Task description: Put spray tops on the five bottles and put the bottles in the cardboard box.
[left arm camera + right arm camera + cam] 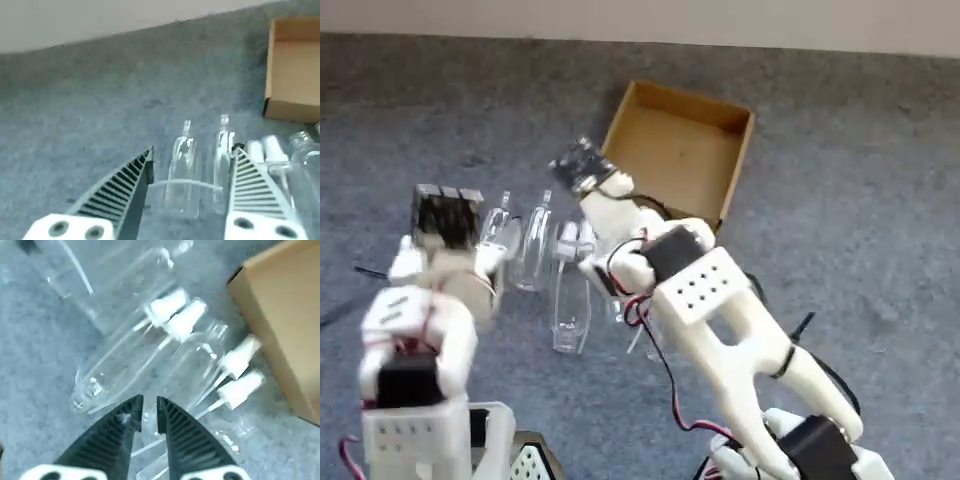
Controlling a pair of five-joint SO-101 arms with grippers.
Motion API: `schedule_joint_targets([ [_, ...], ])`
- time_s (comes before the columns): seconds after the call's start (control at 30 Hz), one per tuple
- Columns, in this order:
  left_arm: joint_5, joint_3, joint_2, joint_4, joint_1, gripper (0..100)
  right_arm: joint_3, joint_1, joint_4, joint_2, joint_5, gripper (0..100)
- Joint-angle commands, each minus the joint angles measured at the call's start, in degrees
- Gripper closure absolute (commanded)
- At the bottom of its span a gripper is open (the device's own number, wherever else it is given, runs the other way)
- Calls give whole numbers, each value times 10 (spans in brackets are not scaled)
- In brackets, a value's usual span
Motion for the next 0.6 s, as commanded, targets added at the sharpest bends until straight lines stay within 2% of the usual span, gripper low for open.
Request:
schedule_joint_targets([
  [0.0, -33, -109, 156, 44, -62, 768, -35, -29, 9, 0, 5, 988],
  [0.17, -47, -164, 257, 42, -169, 768, -34, -38, 9, 0, 4, 961],
  [0.23, -47, -161, 262, 41, -185, 768, -34, -23, 29, -1, 4, 926],
  [0.33, -85, -143, 262, 26, -189, 768, -34, 21, 80, -1, 3, 885],
  [0.57, -88, -90, 262, -19, -188, 768, -32, 171, 122, 4, -136, 818],
])
